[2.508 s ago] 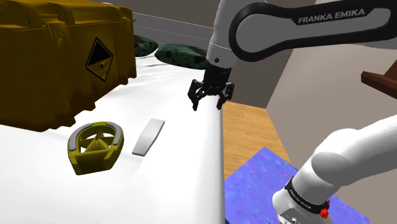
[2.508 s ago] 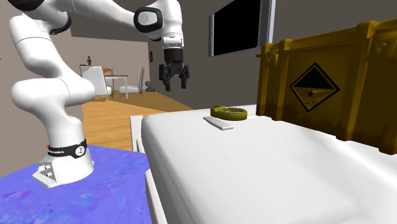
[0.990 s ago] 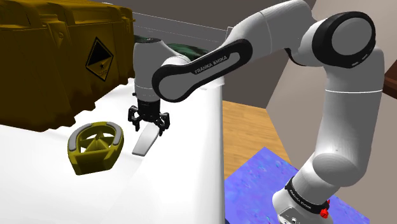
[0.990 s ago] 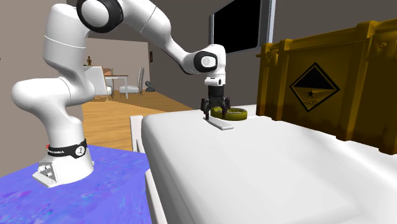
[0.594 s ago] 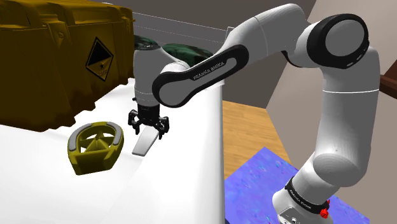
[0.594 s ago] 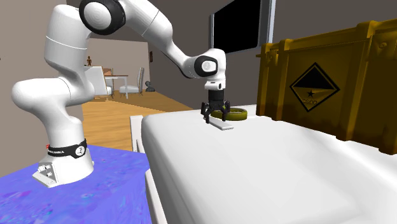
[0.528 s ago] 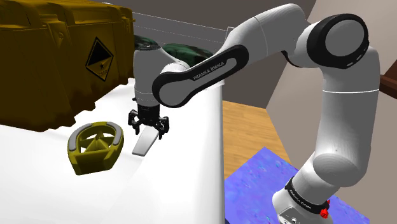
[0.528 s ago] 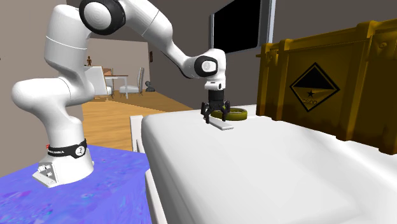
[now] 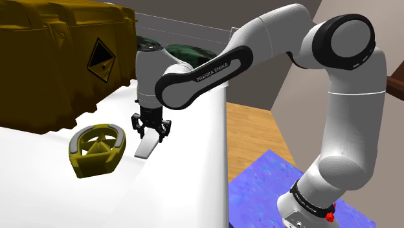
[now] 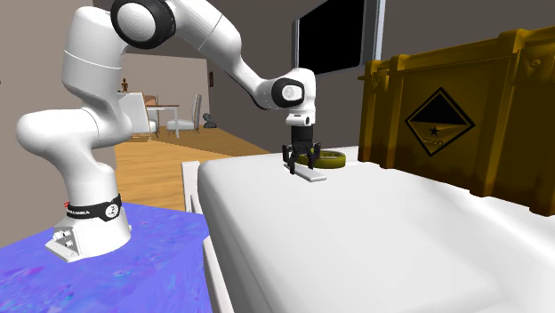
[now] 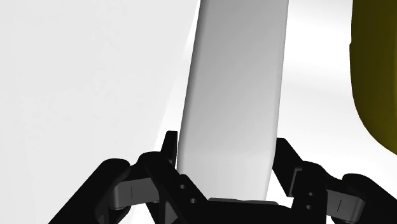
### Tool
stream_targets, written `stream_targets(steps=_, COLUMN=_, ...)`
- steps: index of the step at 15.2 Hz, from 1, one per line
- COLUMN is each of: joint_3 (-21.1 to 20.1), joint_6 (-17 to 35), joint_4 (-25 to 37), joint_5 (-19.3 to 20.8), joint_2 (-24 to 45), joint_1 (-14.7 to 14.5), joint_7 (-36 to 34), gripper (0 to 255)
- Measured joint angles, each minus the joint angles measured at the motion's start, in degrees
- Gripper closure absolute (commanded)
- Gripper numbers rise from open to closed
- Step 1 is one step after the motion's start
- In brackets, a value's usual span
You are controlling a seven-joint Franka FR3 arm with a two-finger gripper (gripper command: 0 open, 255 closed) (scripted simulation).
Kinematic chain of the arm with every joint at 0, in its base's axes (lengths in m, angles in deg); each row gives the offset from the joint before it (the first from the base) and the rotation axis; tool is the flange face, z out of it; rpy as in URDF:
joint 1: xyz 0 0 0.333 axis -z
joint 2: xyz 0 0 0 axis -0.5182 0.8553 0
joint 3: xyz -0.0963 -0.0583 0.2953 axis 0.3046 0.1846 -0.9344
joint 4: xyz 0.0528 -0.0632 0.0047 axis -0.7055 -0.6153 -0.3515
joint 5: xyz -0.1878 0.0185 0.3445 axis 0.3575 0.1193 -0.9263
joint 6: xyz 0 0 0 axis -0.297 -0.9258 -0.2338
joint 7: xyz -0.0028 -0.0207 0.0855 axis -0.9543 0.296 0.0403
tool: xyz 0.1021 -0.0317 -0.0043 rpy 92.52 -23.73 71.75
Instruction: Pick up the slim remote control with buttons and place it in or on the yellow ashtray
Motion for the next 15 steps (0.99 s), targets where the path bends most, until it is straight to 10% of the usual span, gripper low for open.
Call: stream_targets(steps=15, joint_3=-1.76, joint_6=-5.2, joint_4=2.53, joint_5=-3.05, joint_2=-3.45, joint_1=1.22, joint_7=1.96, gripper=255)
